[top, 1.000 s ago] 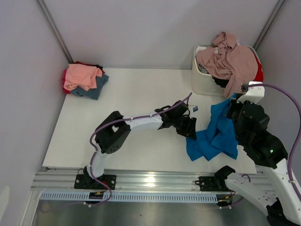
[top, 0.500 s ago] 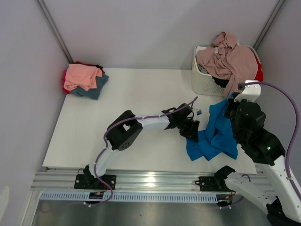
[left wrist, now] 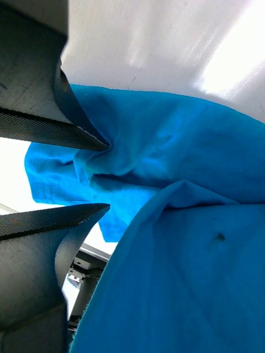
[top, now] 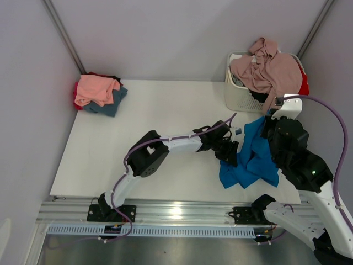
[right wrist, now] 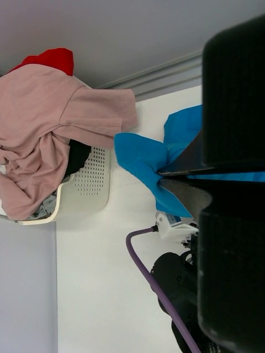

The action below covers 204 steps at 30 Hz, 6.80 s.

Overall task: Fold and stack the t-shirts
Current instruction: Flatten out the tshirt

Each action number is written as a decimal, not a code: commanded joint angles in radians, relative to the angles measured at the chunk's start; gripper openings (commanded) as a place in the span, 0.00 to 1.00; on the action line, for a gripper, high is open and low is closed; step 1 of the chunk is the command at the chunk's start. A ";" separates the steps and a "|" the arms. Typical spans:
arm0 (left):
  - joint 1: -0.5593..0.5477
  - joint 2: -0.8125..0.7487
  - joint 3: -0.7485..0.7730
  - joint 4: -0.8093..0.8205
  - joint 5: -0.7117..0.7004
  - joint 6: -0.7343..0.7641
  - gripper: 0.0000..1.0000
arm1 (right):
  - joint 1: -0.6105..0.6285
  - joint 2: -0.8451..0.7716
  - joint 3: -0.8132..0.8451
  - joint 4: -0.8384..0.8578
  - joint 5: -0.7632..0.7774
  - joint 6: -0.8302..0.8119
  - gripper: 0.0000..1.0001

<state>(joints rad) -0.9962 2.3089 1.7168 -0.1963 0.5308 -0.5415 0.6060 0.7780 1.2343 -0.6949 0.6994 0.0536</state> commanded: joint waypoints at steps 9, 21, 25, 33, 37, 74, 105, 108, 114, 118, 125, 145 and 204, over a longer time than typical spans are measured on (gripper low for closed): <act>-0.013 -0.104 -0.022 -0.032 -0.144 0.046 0.46 | 0.015 -0.006 -0.013 0.017 0.020 0.003 0.00; -0.025 -0.164 -0.074 -0.002 -0.207 0.058 0.45 | 0.021 -0.006 -0.018 0.023 0.026 0.000 0.00; -0.038 -0.137 -0.043 0.006 -0.120 0.066 0.45 | 0.023 -0.006 -0.019 0.023 0.025 0.000 0.00; -0.048 -0.108 -0.019 0.001 -0.048 0.089 0.44 | 0.026 -0.005 -0.027 0.025 0.028 0.000 0.00; -0.051 -0.094 0.001 -0.015 -0.046 0.098 0.44 | 0.028 -0.002 -0.027 0.028 0.026 0.002 0.00; -0.058 0.021 0.076 -0.048 -0.015 0.092 0.33 | 0.040 0.007 -0.030 0.026 0.029 0.000 0.00; 0.168 -0.597 -0.152 -0.349 -0.484 0.357 0.00 | 0.038 0.001 -0.076 0.138 0.060 -0.049 0.00; 0.218 -0.732 -0.155 -0.411 -0.635 0.402 0.00 | 0.035 -0.003 -0.084 0.173 0.089 -0.100 0.00; 0.315 -0.911 -0.151 -0.517 -0.831 0.423 0.00 | -0.008 0.020 -0.099 0.244 0.086 -0.135 0.00; 0.382 -1.002 -0.163 -0.566 -1.032 0.437 0.00 | -0.061 0.030 -0.095 0.281 0.097 -0.190 0.00; 0.619 -1.195 -0.206 -0.578 -1.183 0.324 0.00 | -0.146 0.040 -0.081 0.440 0.270 -0.328 0.00; 0.671 -1.387 -0.249 -0.506 -1.235 0.345 0.00 | -0.232 0.081 0.033 0.451 0.049 -0.272 0.00; 0.559 -1.502 -0.473 -0.362 -0.822 0.344 0.01 | 0.303 0.349 -0.360 0.112 -0.819 0.092 0.00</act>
<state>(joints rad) -0.4240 0.7994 1.2232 -0.6041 -0.3149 -0.2016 0.8360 1.0702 0.8383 -0.5301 -0.1085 0.2161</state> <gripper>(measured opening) 0.011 0.009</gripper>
